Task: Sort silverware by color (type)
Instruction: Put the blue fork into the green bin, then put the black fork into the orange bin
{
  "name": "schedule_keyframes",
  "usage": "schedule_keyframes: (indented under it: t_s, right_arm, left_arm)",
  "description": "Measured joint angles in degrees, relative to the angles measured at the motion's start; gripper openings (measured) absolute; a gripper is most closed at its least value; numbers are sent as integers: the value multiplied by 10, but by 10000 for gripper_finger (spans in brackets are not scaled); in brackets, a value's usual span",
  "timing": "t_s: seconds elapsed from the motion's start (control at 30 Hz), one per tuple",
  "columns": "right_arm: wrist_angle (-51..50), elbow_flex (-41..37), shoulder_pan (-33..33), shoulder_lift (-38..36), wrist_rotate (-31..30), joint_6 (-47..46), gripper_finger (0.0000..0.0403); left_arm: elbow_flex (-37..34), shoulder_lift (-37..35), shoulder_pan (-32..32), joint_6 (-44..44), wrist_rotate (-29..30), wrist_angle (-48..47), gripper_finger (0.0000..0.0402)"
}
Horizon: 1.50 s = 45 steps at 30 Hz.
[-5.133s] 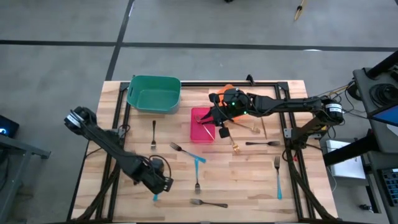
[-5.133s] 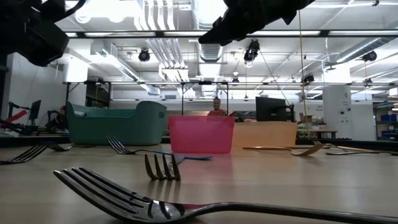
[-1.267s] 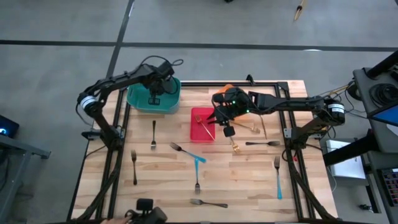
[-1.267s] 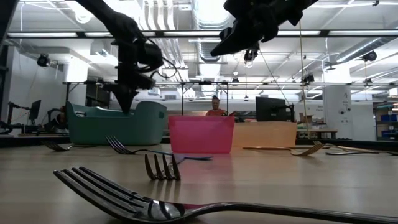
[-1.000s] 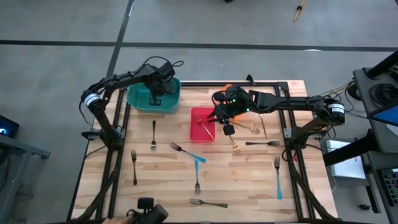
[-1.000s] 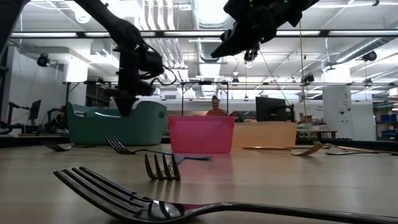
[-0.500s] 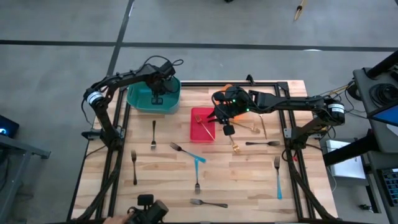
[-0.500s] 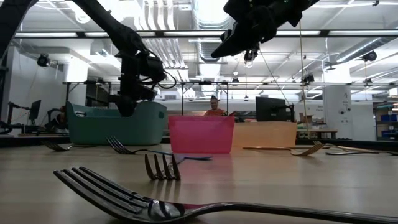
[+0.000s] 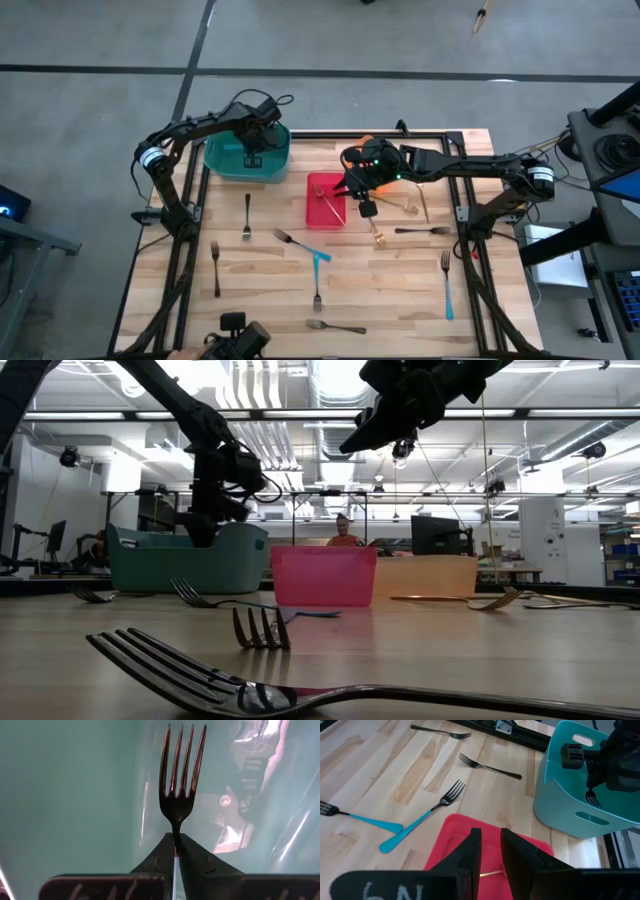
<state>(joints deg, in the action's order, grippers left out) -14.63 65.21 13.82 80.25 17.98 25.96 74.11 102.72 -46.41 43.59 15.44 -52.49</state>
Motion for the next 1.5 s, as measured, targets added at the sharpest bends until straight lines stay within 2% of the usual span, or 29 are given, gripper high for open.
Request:
schedule_keyframes:
  t_s: [0.37, 0.77, 1.03, 1.27, 1.5]
  right_arm:
    - [0, 0, 0, 0, 0, 0, 63]
    - [0, 0, 0, 0, 0, 1, 63]
    - [-1, 0, 0, 0, 0, 2, 63]
    - [-1, 0, 2, 0, 0, 2, 63]
    - [-1, 0, 6, 0, 0, 1, 63]
  left_arm:
    - [0, 0, 0, -4, 0, 1, 1]
    - [0, 0, 0, -11, 0, 9, 33]
    - [0, -1, 9, -105, -2, -2, 25]
    - [0, -14, 32, -192, -60, -32, 21]
    - [0, -43, 66, -238, -62, -32, 20]
